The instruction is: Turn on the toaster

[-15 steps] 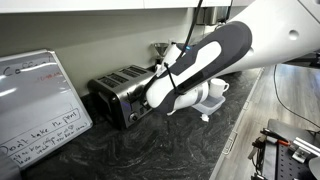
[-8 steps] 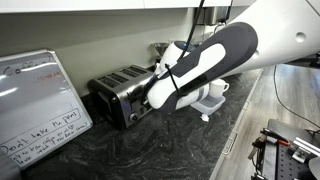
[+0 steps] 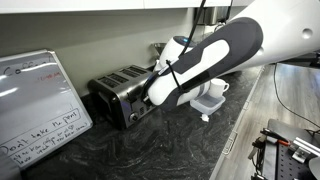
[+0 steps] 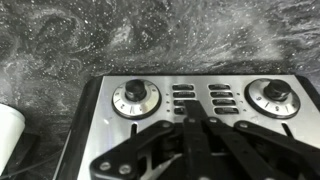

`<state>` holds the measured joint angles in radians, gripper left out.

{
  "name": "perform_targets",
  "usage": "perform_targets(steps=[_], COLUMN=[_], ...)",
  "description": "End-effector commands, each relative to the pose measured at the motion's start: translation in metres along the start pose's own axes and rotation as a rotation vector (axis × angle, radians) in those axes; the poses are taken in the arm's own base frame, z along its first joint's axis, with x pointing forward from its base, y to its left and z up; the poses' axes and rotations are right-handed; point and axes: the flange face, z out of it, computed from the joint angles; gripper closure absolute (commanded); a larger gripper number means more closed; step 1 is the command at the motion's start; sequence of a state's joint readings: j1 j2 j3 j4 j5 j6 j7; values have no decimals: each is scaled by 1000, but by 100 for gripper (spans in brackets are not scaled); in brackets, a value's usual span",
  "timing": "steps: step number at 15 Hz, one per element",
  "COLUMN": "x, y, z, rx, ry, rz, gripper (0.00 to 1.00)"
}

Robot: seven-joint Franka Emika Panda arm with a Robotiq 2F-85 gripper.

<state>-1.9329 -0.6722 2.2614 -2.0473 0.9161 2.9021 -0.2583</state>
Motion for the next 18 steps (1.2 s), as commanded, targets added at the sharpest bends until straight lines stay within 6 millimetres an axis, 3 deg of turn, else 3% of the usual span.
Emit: perform_targets(steps=[1, 10, 18], x=[12, 8, -10], y=[6, 13, 17], z=[-6, -23, -48], rx=[-9, -25, -14], ry=[9, -105, -307], rz=[7, -13, -4], gripper=[100, 100, 100])
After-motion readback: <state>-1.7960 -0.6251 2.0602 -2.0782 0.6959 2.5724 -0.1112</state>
